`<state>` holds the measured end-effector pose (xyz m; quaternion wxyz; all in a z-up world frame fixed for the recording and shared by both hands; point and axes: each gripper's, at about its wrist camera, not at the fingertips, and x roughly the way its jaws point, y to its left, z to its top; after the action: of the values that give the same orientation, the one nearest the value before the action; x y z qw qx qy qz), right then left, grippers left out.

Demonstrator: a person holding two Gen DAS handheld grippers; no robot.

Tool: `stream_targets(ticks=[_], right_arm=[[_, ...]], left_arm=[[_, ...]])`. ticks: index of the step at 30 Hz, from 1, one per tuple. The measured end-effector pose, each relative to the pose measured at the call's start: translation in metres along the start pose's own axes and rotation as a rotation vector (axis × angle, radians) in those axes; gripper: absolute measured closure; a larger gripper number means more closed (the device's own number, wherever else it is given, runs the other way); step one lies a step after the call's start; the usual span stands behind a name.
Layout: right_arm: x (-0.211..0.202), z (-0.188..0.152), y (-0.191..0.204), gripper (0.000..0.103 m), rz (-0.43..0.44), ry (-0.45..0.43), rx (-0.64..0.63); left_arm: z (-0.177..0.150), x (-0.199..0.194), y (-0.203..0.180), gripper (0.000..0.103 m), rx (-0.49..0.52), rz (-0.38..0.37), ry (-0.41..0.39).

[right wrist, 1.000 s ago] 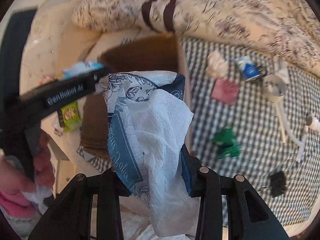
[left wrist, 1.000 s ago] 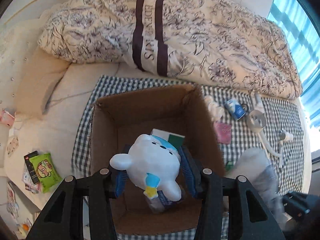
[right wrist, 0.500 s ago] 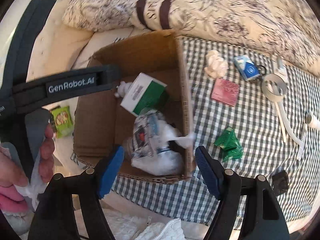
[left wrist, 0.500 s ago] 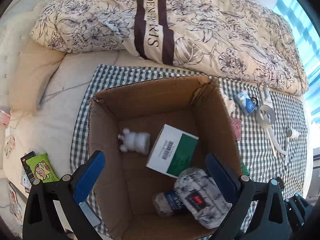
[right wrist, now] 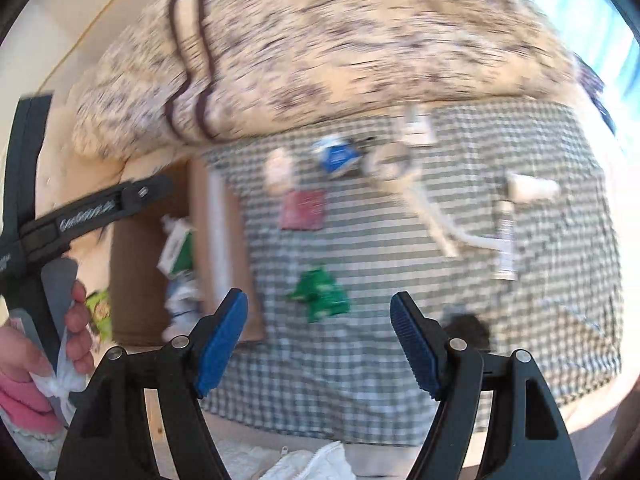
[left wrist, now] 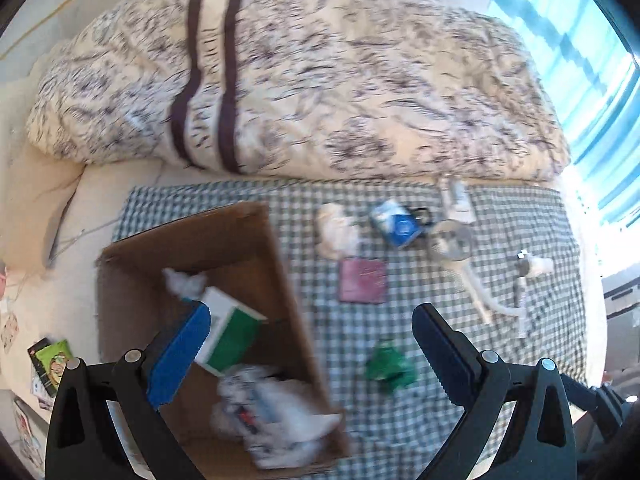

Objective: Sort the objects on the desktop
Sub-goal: 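Drop the plush toy and tissue pack into the cardboard box with both tools, then grasp the white cloth with left tool while right tool grasps the white cup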

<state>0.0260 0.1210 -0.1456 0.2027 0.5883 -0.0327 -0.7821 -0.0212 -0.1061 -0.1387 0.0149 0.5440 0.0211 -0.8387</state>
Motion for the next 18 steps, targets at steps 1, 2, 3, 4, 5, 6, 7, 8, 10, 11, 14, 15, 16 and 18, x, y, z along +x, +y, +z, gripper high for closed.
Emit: stream_targets(ticks=[1,2,3,4,5,6,7,8,10,11,14,15,16,18], right_arm=[[-0.006,0.002,-0.021,0.029,-0.009,-0.008,0.020],[-0.010,0.003,-0.036,0.029,-0.015,-0.012,0.031],[-0.014,0.003,-0.052,0.029,-0.020,-0.015,0.041],[-0.018,0.006,-0.068,0.029,-0.023,-0.019,0.048],[-0.021,0.008,-0.085,0.029,-0.029,-0.022,0.053],[-0.024,0.011,-0.102,0.029,-0.035,-0.024,0.055],[-0.025,0.015,-0.118,0.029,-0.040,-0.022,0.055],[-0.024,0.018,-0.131,0.029,-0.046,-0.019,0.052],[-0.022,0.024,-0.156,0.029,-0.061,-0.010,0.038],[-0.019,0.028,-0.169,0.029,-0.065,-0.002,0.034],[-0.007,0.042,-0.198,0.029,-0.069,0.021,0.025],[0.000,0.047,-0.206,0.029,-0.075,0.032,0.024],[0.006,0.052,-0.215,0.029,-0.074,0.042,0.028],[0.018,0.060,-0.227,0.029,-0.062,0.056,0.041]], left_arm=[[0.000,0.001,-0.013,0.000,0.002,0.001,0.005],[0.000,0.004,-0.026,0.000,0.002,0.003,0.014],[0.000,0.006,-0.036,0.000,-0.001,0.005,0.022],[-0.002,0.008,-0.046,0.000,-0.007,0.009,0.026],[-0.004,0.011,-0.059,0.000,-0.016,0.009,0.031],[-0.006,0.014,-0.068,0.000,-0.023,0.012,0.034],[-0.009,0.017,-0.079,0.000,-0.032,0.022,0.036],[-0.012,0.021,-0.090,0.000,-0.041,0.027,0.039],[-0.018,0.028,-0.107,0.000,-0.057,0.028,0.050],[-0.021,0.034,-0.119,0.000,-0.065,0.031,0.058],[-0.028,0.048,-0.139,0.000,-0.085,0.045,0.062],[-0.029,0.053,-0.143,0.000,-0.089,0.044,0.062],[-0.029,0.059,-0.147,0.000,-0.094,0.047,0.065],[-0.029,0.070,-0.152,0.000,-0.103,0.061,0.074]])
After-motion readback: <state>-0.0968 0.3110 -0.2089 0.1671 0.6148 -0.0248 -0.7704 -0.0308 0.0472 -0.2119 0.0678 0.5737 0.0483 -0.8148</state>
